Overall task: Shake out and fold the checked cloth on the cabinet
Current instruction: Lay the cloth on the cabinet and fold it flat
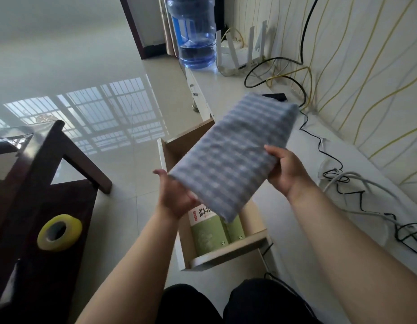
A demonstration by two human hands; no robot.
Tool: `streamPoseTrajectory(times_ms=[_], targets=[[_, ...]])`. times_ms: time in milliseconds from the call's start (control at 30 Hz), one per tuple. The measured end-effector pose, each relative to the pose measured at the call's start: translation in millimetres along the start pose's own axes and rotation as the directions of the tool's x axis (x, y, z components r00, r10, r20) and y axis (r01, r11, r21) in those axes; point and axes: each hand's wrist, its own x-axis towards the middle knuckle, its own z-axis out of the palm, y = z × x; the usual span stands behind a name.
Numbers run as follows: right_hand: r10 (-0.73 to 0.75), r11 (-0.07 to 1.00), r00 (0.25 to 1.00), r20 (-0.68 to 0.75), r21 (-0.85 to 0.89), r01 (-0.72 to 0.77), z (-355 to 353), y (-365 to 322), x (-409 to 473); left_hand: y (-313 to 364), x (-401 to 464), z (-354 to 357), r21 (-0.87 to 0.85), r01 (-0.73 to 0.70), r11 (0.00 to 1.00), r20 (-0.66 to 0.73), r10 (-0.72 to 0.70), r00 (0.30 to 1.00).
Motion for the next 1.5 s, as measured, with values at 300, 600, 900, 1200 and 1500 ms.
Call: streamPoseTrajectory(times_ms=[300, 600, 900, 1200, 1500], targets=[[0.269, 0.884, 0.948, 0.17, -0.434, -0.173, 30.3, 45.4, 6.5, 16.0, -45.7, -12.1, 0.455, 0.202, 0.867, -0.256, -0.089, 0.963], [-0.219, 0.069, 0.964, 0.151, -0.983, 0.169, 9.0, 51.5, 36.8, 14.0, -27.0, -17.7, 0.508, 0.079, 0.858, -0.559, 0.259, 0.787], [-0.186, -0.34, 0.95, 0.249, -0.924, 0.175, -66.0, 59.7, 44.8, -12.6, 70.1, 1.8, 0.543, 0.12, 0.831, -0.529, 0.227, 0.818], [-0.215, -0.484, 0.929, 0.301, -0.859, 0.166, -68.9, 70.2, 40.6, -16.4, 48.5, -62.2, 0.576, 0.63, 0.521, -0.757, 0.63, 0.171], [-0.224, -0.488, 0.931, 0.287, -0.86, 0.148, -61.9, 69.2, 34.8, -9.5, 20.4, -61.8, 0.619, 0.582, 0.528, -0.764, 0.578, 0.288]])
